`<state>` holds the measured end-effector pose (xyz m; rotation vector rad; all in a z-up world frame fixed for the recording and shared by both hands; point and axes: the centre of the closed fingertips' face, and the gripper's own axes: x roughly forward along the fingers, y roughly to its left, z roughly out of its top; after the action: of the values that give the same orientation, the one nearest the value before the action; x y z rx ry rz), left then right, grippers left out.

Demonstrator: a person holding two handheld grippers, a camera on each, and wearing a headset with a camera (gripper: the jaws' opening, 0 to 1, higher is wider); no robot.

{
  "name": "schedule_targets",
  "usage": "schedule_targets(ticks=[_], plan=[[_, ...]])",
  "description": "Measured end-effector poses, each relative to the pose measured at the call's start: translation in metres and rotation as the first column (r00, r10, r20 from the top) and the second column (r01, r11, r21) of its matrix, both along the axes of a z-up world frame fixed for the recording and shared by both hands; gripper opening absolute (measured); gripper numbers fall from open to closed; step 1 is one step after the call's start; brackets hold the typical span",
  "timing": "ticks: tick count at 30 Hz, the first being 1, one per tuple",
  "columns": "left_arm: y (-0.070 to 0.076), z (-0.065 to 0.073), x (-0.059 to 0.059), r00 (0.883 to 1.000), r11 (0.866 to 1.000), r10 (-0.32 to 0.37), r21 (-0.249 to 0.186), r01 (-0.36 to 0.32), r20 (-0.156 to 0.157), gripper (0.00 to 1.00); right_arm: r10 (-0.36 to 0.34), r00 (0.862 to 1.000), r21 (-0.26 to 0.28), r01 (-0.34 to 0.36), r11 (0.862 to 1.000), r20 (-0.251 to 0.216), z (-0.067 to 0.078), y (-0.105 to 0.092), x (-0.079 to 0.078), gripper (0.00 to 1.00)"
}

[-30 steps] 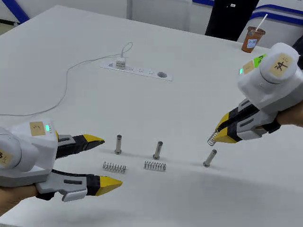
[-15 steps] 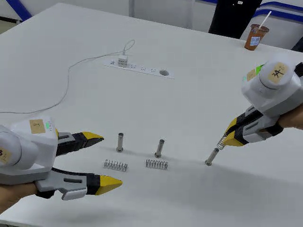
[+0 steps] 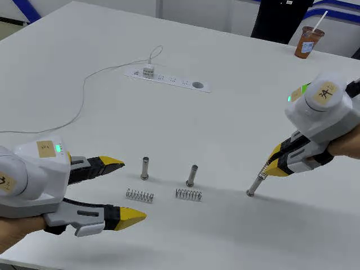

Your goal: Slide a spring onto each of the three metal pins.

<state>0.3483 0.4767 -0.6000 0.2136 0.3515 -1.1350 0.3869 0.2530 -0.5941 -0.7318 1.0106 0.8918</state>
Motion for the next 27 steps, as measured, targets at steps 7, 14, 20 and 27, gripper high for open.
schedule_targets(ticks=[7,14,20,27], plan=[[0.000,-0.001,-0.001,1.000,1.000,-0.002,0.005,0.002,-0.003,0.65,-0.007,1.000,0.002,0.007,1.000,-0.011,-0.007,-0.002,0.000,0.12],[0.000,0.000,0.000,1.000,1.000,-0.001,0.008,0.001,-0.001,0.64,-0.016,1.000,0.006,0.016,1.000,-0.022,-0.017,-0.004,0.002,0.12],[-0.001,-0.001,-0.001,1.000,1.000,-0.001,0.011,0.001,-0.004,0.64,-0.025,0.999,0.012,0.026,1.000,-0.033,-0.027,-0.004,0.002,0.12],[0.000,-0.001,-0.001,1.000,1.000,0.000,0.015,0.000,-0.004,0.64,-0.043,0.998,0.023,0.045,0.999,-0.046,-0.038,-0.004,0.002,0.12]])
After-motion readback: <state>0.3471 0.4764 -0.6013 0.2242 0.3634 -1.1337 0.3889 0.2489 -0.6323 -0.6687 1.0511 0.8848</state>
